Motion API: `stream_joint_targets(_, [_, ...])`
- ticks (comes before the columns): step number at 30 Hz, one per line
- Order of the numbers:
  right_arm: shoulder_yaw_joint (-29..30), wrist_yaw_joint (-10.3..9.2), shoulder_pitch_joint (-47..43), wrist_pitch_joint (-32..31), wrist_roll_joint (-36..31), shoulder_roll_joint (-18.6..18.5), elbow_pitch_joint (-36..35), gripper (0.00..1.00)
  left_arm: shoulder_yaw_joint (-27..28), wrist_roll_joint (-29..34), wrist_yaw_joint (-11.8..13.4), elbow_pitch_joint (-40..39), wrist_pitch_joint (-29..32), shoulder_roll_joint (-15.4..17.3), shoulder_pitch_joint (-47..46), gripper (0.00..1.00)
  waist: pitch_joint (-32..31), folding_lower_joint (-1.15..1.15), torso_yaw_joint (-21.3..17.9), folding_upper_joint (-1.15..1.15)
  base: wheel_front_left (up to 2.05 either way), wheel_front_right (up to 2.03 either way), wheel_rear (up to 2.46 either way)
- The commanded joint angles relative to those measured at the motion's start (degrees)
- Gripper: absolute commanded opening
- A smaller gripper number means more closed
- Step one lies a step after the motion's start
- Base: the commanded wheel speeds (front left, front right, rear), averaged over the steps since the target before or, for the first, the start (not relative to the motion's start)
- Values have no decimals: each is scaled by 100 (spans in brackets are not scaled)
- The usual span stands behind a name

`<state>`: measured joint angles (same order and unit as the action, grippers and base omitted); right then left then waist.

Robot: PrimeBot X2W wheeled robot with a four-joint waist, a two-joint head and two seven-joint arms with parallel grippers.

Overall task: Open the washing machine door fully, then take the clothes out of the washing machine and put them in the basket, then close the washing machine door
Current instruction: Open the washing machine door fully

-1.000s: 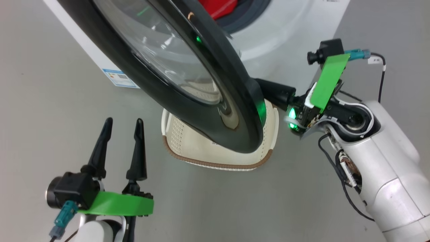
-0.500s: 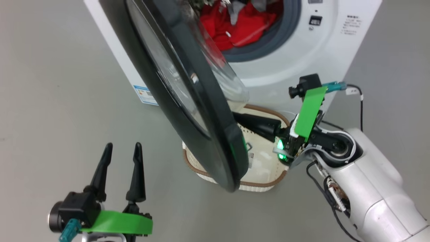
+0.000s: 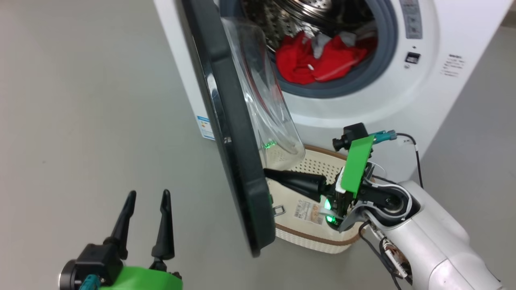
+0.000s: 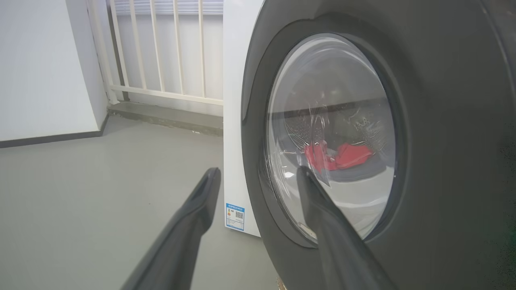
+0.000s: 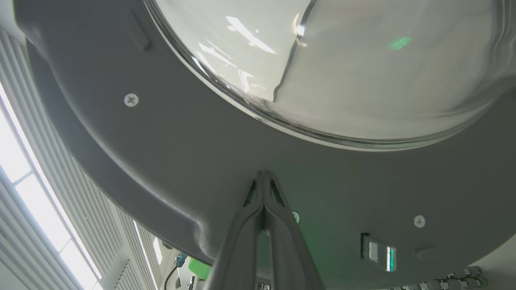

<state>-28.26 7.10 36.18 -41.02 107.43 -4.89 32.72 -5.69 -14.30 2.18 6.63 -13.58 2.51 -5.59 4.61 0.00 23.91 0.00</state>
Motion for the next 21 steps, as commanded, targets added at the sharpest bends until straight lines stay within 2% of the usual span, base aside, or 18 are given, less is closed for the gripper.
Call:
stream_joint_targets(1, [-99,39,-41,1,36,190,-147,0,171,-15,54,-161,15,102,-21,100,-162,0,193,0,0,0,0])
stream_joint_targets(6, [-258,39,-109,85,128,198,-143,0,126,-9,88,-211,95,121,89,100,-284,0,444,0,0,0,0])
stream_joint_targets(21, [-1096,39,305,457,604,201,65,0,250,-96,265,-559,78,184,408,100,-195,0,577,0,0,0,0])
